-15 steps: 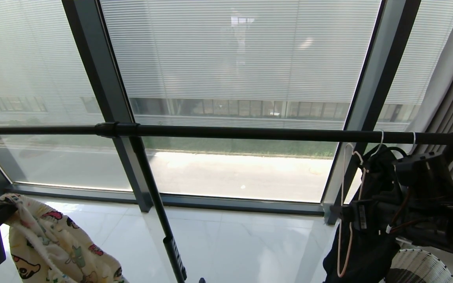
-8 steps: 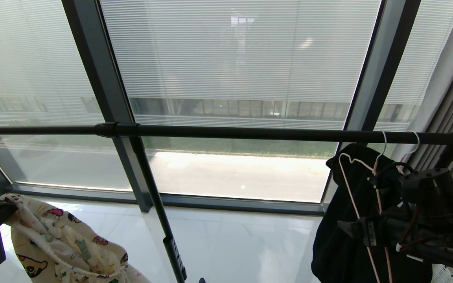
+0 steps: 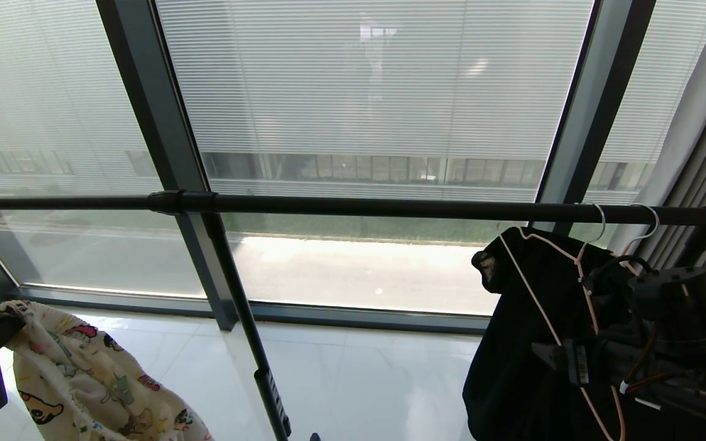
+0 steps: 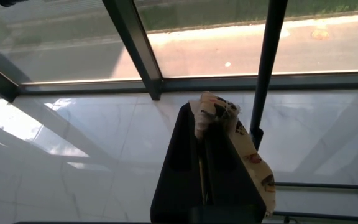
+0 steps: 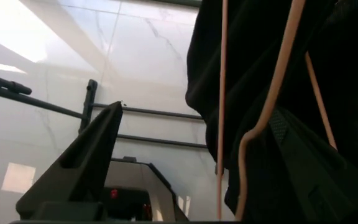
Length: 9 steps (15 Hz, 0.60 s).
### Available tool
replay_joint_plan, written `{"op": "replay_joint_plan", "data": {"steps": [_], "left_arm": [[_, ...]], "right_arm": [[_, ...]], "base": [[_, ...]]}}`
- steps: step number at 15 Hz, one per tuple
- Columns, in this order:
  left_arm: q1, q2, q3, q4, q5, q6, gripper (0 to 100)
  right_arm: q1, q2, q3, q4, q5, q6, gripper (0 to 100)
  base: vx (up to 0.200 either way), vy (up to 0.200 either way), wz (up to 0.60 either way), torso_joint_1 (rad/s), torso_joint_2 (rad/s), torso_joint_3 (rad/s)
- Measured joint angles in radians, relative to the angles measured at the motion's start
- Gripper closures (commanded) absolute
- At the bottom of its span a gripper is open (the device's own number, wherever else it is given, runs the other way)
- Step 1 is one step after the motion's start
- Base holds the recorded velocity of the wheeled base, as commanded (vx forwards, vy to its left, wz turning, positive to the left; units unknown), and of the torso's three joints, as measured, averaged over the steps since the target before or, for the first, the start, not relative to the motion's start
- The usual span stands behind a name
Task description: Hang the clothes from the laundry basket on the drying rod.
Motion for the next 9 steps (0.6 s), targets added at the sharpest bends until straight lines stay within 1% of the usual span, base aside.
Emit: {"op": "replay_joint_plan", "data": {"steps": [9], "left_arm": [[0.000,0.000,0.002,0.000,0.000,-0.001,100]], "right_arm": [[-0.009,-0.010,0.014,-0.022,0.000,-0.002,100]], "base": [[0.000,0.000,0.00,0.000,0.00,0.000]]}}
